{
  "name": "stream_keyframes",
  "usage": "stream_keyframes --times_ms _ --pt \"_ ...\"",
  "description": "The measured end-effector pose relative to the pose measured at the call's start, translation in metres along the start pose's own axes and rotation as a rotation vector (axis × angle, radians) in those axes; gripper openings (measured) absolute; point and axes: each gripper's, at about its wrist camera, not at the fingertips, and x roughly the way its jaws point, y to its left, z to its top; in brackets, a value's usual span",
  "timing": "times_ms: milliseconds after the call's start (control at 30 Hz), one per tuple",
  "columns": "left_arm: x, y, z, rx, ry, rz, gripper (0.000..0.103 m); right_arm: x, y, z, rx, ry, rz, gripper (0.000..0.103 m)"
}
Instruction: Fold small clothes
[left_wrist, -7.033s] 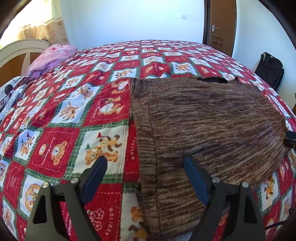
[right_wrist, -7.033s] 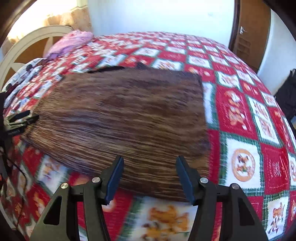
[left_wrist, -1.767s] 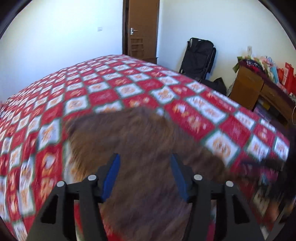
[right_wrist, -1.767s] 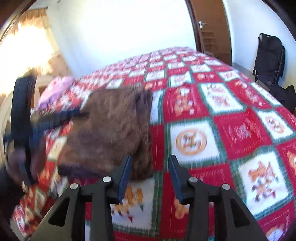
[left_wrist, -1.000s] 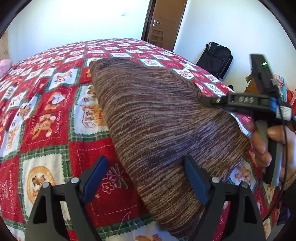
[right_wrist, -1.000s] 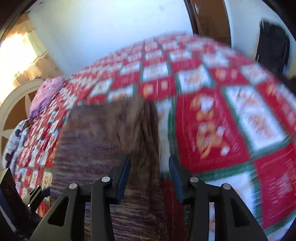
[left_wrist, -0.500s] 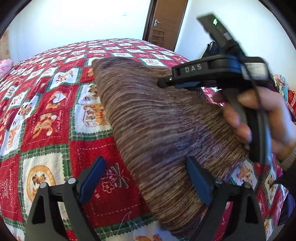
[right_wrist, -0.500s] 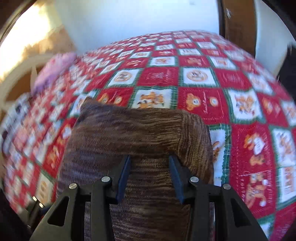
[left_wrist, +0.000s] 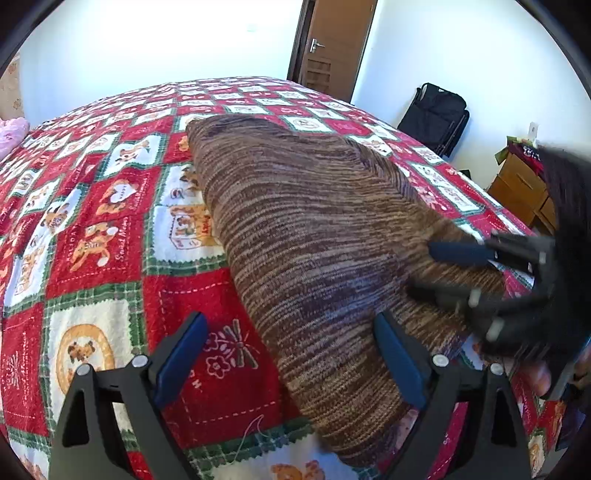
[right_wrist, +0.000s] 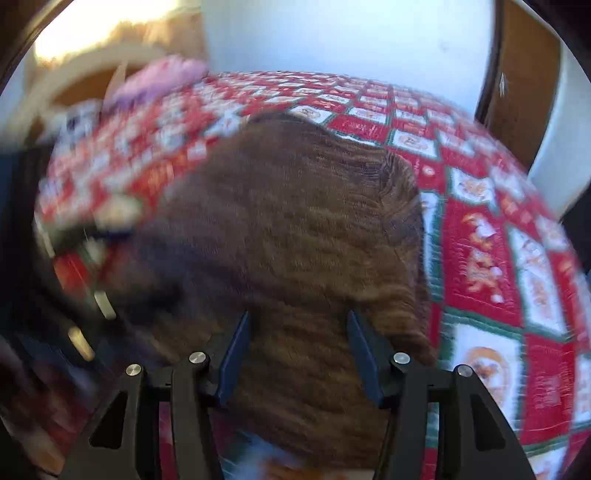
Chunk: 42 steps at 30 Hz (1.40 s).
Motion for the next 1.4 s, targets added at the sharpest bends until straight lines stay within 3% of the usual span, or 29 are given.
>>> stream_keyframes --times_ms 67,200,300,500,667,900,967,1000,1033,1167,1400 --pt "-0.002 -0.002 -0.001 0.003 0.001 0.011 0.096 -0.01 -0.003 -0.005 -0.022 -0.016 -0.006 0.055" --pt "-0.008 0.006 0.001 -0.053 0.003 0.003 0.096 -0.034 -0.05 0.009 0.161 -0.111 0.099 0.055" --pt "-0.013 0.019 0.003 -0.131 -0.016 -0.03 0.096 -0.033 -0.092 0.022 0.3 -0.133 0.151 0.058" --pt "-0.004 0.021 0.011 -0.176 0.004 -0.067 0.096 0.019 -0.149 0.036 0.535 -0.048 0.288 0.058" --pt "0.005 0.016 0.017 -0.152 0.016 -0.078 0.096 0.054 -0.156 0.045 0.567 -0.008 0.346 0.058" --pt "0.013 0.011 0.022 -0.117 0.027 -0.082 0.093 0.091 -0.166 0.064 0.619 -0.021 0.396 0.058" --pt "0.015 0.011 0.024 -0.122 0.025 -0.108 0.077 0.095 -0.167 0.068 0.62 -0.022 0.424 0.055" --pt "0.016 0.011 0.025 -0.125 0.028 -0.118 0.072 0.097 -0.166 0.069 0.614 -0.016 0.46 0.045" --pt "0.016 0.01 0.025 -0.125 0.023 -0.121 0.061 0.1 -0.163 0.07 0.605 0.001 0.499 0.03" --pt "0.003 0.006 0.025 -0.104 -0.007 -0.113 0.035 0.089 -0.151 0.072 0.577 -0.026 0.49 0.024" --pt "-0.043 0.003 0.022 -0.083 -0.049 -0.092 0.032 0.055 -0.12 0.076 0.599 -0.103 0.543 0.022"
